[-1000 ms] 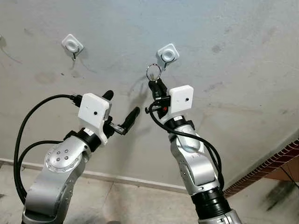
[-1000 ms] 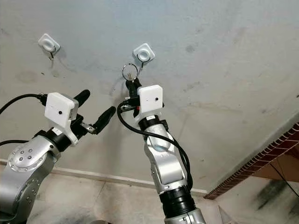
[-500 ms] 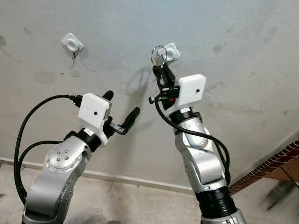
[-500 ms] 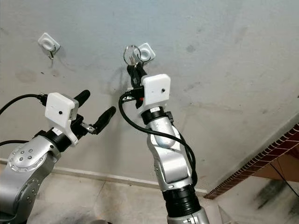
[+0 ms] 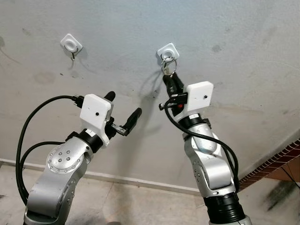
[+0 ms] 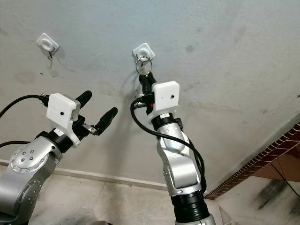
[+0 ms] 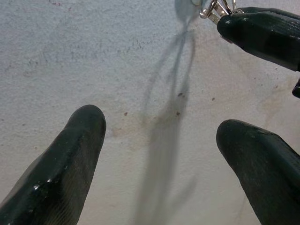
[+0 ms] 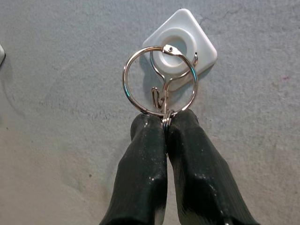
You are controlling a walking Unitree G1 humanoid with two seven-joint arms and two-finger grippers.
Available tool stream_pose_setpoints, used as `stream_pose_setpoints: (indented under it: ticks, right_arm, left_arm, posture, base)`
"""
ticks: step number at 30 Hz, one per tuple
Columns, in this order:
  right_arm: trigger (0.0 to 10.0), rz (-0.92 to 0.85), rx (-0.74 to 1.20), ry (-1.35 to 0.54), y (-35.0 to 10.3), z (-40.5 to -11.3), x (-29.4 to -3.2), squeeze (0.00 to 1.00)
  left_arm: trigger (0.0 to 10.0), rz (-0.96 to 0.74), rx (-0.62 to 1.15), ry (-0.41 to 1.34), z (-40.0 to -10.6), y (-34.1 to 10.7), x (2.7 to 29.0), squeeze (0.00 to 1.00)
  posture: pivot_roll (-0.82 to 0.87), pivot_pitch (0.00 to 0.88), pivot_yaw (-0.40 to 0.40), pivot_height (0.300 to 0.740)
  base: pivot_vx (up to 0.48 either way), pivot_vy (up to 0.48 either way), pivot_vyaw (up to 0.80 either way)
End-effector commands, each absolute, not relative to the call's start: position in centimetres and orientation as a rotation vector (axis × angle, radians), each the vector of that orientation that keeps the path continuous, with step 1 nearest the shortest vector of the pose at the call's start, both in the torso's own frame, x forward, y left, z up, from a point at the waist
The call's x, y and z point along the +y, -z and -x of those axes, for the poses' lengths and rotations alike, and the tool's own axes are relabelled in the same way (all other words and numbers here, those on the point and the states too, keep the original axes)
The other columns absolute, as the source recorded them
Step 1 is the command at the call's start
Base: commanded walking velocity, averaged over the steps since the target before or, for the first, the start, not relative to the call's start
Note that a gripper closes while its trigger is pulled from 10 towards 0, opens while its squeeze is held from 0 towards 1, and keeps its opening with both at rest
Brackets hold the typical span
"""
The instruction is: Hang keys on a hook
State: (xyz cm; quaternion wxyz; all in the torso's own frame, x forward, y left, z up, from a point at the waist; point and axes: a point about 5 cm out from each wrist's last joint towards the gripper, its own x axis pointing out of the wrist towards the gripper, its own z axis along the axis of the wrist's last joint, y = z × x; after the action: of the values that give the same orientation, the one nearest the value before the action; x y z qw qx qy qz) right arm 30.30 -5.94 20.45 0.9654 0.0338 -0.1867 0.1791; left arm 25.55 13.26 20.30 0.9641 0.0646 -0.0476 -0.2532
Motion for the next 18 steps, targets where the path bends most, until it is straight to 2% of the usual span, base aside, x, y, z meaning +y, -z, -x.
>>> stream_pose_setpoints:
  ticks: [1, 9, 18]
  right_arm:
    - [10.0, -0.065, -0.333, -0.391, -19.5, -30.3, -5.3, 0.0]
    - [10.0, -0.061, -0.331, -0.402, -19.2, -30.5, -4.6, 0.0]
    - [10.0, -0.042, -0.392, -0.374, -20.5, -30.0, -5.9, 0.0]
  left_arm:
    - [10.0, -0.133, -0.099, 0.527, -25.5, -20.5, 12.9, 0.0]
    - [10.0, -0.128, -0.104, 0.531, -25.6, -20.7, 12.8, 0.0]
    - [10.0, -0.127, -0.103, 0.529, -25.6, -20.6, 12.8, 0.0]
  posture:
    - [0.34, 0.08, -0.035, 0.74]
    - [0.34, 0.083, -0.035, 0.74]
    - [0.33, 0.086, -0.035, 0.74]
  base:
    - [0.0, 0.0, 0.0]
    - [0.0, 0.0, 0.0]
    - [0.0, 0.0, 0.0]
